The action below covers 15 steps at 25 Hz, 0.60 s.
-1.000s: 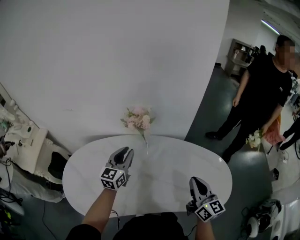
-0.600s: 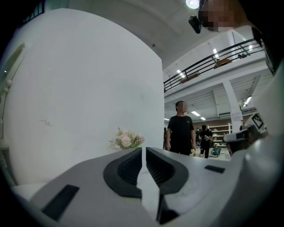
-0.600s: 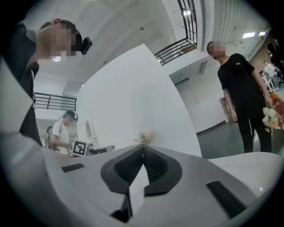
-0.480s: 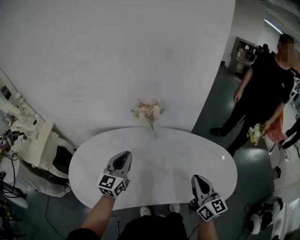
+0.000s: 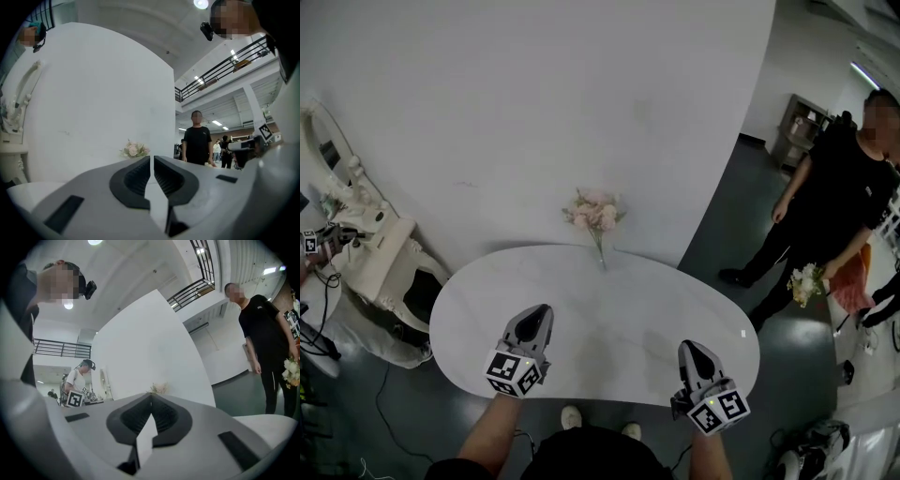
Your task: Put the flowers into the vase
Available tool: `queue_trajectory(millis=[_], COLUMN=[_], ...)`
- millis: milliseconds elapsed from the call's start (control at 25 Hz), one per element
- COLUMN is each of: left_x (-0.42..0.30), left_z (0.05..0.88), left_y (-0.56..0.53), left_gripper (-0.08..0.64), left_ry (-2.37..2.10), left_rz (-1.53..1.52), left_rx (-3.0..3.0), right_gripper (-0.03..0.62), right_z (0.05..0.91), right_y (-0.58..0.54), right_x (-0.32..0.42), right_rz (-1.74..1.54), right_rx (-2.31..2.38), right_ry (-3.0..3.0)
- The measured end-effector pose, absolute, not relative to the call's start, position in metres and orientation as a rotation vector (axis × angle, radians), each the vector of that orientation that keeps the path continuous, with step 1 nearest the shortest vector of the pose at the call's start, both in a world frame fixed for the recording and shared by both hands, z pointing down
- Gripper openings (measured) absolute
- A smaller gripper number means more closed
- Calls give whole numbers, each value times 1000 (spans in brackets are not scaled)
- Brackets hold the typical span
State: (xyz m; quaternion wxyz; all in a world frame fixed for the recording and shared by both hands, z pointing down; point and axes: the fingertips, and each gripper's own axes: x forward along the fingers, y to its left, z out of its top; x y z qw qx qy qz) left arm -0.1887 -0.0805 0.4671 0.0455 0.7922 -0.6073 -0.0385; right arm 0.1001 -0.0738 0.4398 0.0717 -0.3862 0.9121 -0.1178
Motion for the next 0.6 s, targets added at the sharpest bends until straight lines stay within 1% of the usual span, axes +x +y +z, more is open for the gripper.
queue_trajectory(millis=[320, 600], left_x=[-155, -139], left_z=[462, 462], left_y=[-55, -37], left_gripper=[29, 29], left_ry=[-1917, -1927], left_rz=[-120, -127], left_rx=[2394, 2383], right_gripper=[21, 21], right_z=[445, 449], right_y=[-74, -72], right_x=[128, 133], right_rz=[-363, -346], right_rx=[-1116, -1089], right_ry=[2767, 2797])
